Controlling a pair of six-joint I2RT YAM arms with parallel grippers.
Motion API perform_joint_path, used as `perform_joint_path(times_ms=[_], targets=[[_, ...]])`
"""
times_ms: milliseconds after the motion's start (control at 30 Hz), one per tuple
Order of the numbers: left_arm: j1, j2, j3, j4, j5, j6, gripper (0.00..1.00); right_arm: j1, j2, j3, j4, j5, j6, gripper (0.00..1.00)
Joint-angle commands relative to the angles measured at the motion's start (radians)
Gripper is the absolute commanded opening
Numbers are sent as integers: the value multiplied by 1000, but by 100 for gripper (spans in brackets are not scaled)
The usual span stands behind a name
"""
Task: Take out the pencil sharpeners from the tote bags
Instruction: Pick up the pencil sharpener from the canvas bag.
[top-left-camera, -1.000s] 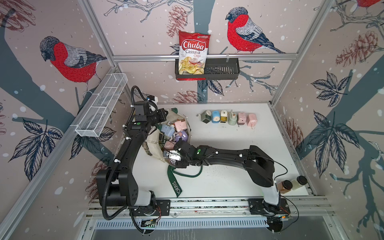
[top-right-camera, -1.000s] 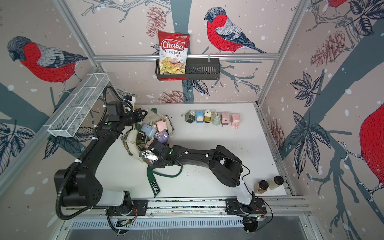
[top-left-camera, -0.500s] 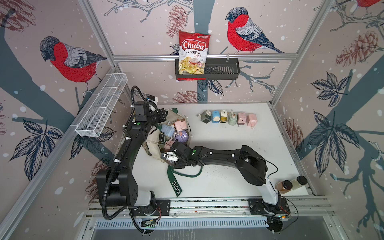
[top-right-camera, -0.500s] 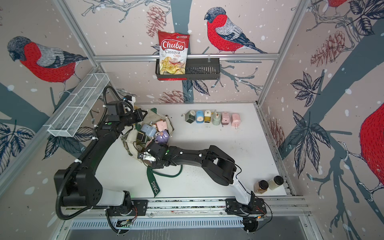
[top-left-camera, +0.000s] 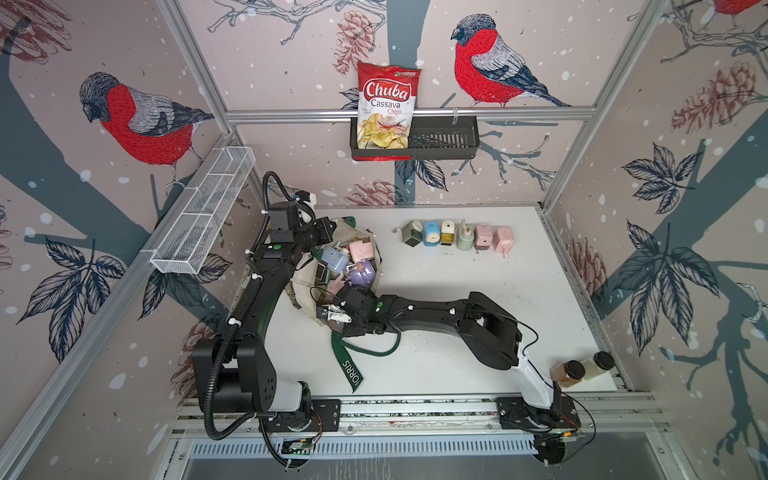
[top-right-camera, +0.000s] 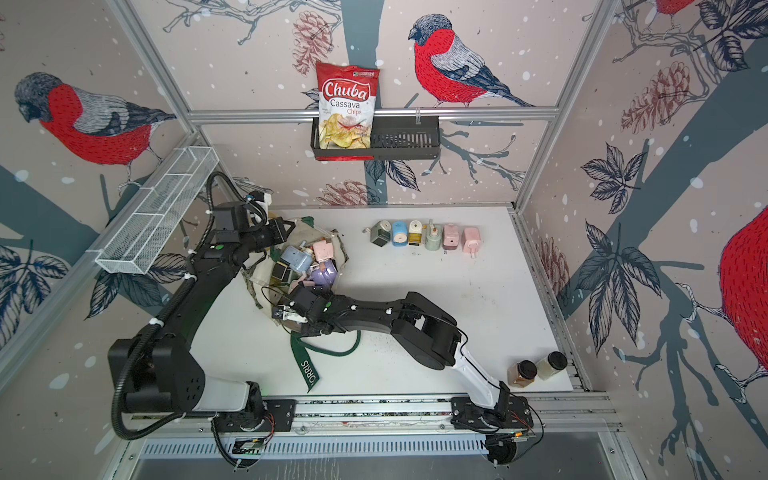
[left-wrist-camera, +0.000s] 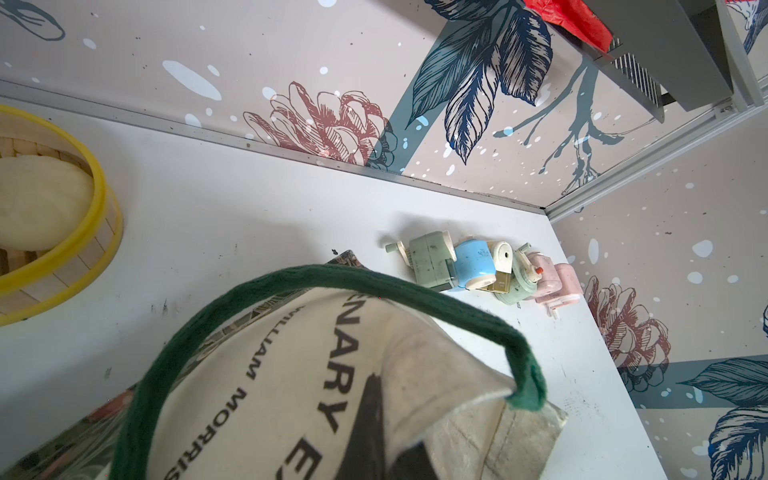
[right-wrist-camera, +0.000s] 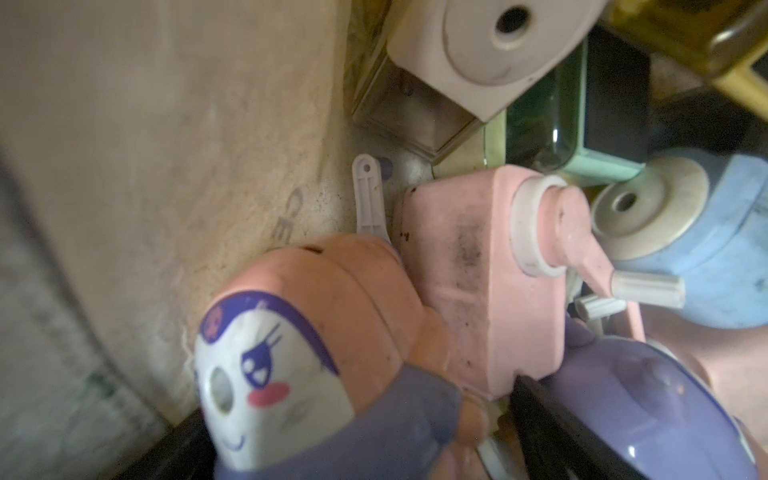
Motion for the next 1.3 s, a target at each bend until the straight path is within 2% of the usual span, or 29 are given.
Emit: perform_joint_path(times_ms=[0,267,500,600,767,933,1100,1267], targets=[[-2,-3,11,53,21,3,0,-5,26,15,38,42,27,96],[-2,-3,10,52,22,3,0,-34,18,28,90,40,153,86],[-2,-5,10,52,22,4,0,-89,-55,-1,107,-88,264,82],[-2,-4,12,50,21,3,0,-71,-43,-12,99,-76,220,85],[-2,-5,11,50,21,4,0,-22,4,-14,112,40,120,93],[-3,-2,12,49,22,4,0,-10,24,0,145,100,89,97],[-3,-2,11,49,21,4,0,-13,43,34,131,104,84,97],[-2,-3,12,49,22,6,0,-14,81,74,81,87,104,90]])
